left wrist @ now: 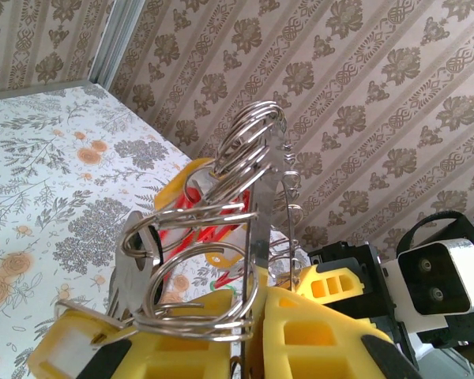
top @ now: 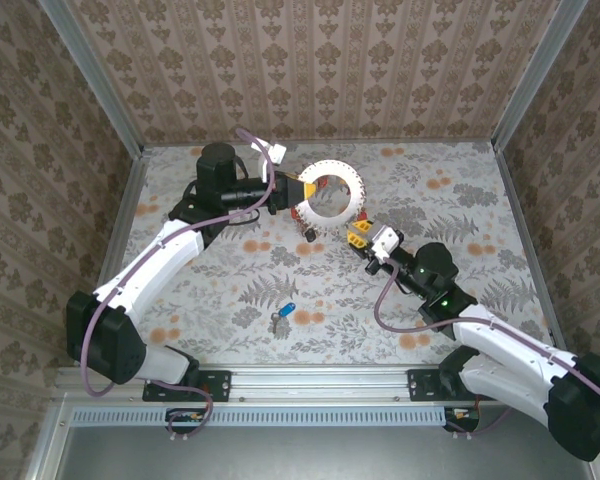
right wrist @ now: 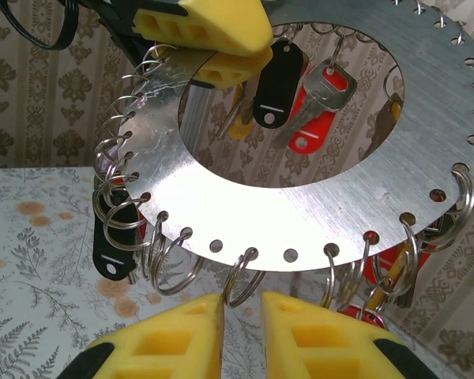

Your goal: Put the keys on the keyring

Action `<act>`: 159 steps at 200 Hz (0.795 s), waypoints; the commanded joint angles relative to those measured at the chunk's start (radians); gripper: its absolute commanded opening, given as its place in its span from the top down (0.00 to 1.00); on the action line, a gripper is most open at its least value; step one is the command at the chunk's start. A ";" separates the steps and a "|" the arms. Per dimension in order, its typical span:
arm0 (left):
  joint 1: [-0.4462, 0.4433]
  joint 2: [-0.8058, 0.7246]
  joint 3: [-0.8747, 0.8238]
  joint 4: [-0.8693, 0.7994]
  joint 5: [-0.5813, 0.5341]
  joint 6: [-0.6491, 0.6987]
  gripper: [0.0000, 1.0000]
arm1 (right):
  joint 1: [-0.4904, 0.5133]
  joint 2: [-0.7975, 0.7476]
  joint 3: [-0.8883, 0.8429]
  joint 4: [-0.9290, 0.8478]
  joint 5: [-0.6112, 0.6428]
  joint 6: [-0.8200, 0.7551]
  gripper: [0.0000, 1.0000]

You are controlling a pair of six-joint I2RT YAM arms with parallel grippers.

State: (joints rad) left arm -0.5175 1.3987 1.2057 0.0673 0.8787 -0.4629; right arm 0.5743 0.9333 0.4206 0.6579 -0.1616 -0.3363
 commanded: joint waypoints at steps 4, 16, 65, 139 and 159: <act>-0.001 -0.010 0.045 0.051 0.033 -0.011 1.00 | 0.007 0.016 0.033 0.051 -0.006 0.023 0.77; -0.001 -0.011 0.046 0.049 0.031 -0.011 1.00 | 0.007 0.022 0.034 0.049 -0.011 0.025 0.76; -0.001 -0.012 0.045 0.048 0.032 -0.014 1.00 | 0.007 0.018 0.026 0.042 -0.034 0.029 0.72; -0.002 -0.017 0.044 0.037 0.033 -0.014 1.00 | 0.007 0.037 0.024 0.061 -0.010 0.039 0.73; -0.002 -0.017 0.041 0.034 0.031 -0.011 1.00 | 0.007 0.054 0.026 0.087 0.004 0.030 0.75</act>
State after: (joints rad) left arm -0.5175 1.3987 1.2057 0.0589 0.8787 -0.4633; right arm 0.5743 0.9680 0.4225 0.6830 -0.1719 -0.3107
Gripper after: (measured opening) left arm 0.114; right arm 0.262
